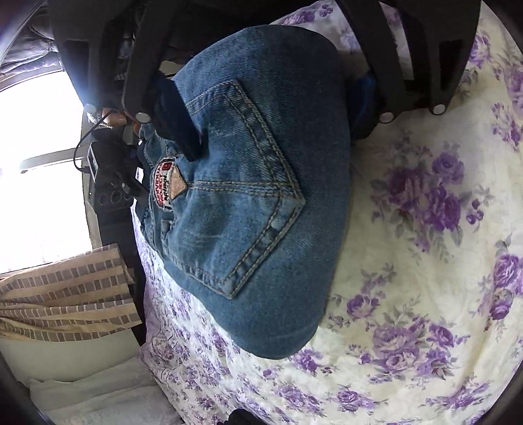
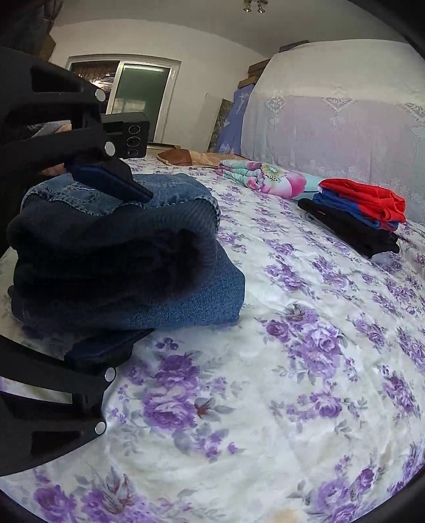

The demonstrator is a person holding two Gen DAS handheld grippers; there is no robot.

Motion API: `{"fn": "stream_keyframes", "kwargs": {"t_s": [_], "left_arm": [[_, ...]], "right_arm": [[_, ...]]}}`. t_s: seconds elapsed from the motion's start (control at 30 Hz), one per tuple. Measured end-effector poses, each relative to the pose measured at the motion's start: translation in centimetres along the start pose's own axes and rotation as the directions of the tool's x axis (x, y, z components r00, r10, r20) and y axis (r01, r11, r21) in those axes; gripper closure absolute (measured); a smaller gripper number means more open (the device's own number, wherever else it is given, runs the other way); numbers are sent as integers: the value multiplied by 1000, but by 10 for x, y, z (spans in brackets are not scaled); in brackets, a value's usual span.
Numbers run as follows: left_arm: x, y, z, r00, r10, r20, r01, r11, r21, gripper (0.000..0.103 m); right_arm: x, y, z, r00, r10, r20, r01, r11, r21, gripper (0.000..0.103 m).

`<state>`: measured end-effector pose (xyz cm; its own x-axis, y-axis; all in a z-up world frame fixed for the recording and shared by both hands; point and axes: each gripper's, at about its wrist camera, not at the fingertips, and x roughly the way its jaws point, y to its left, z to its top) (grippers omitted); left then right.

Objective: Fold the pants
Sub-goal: 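Grasp the folded jeans bundle with the right gripper and lift it, then carry the jeans bundle with the right gripper to the folded clothes stack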

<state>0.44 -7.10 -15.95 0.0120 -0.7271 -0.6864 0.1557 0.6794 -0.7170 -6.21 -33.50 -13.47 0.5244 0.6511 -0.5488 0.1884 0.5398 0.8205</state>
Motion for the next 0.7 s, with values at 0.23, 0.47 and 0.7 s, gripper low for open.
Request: {"fn": "stream_keyframes", "kwargs": {"t_s": [0.23, 0.47, 0.7], "left_arm": [[-10, -7, -4, 999, 20, 38, -21, 1000, 23, 40], [-34, -18, -12, 996, 2, 85, -7, 998, 57, 47], [-70, -27, -21, 988, -46, 148, 33, 996, 88, 48]], "right_arm": [[-9, 18, -12, 999, -34, 41, 33, 999, 20, 45], [-24, 54, -20, 997, -60, 42, 62, 997, -37, 47], [-42, 107, -20, 997, -42, 63, 51, 989, -141, 48]]}}
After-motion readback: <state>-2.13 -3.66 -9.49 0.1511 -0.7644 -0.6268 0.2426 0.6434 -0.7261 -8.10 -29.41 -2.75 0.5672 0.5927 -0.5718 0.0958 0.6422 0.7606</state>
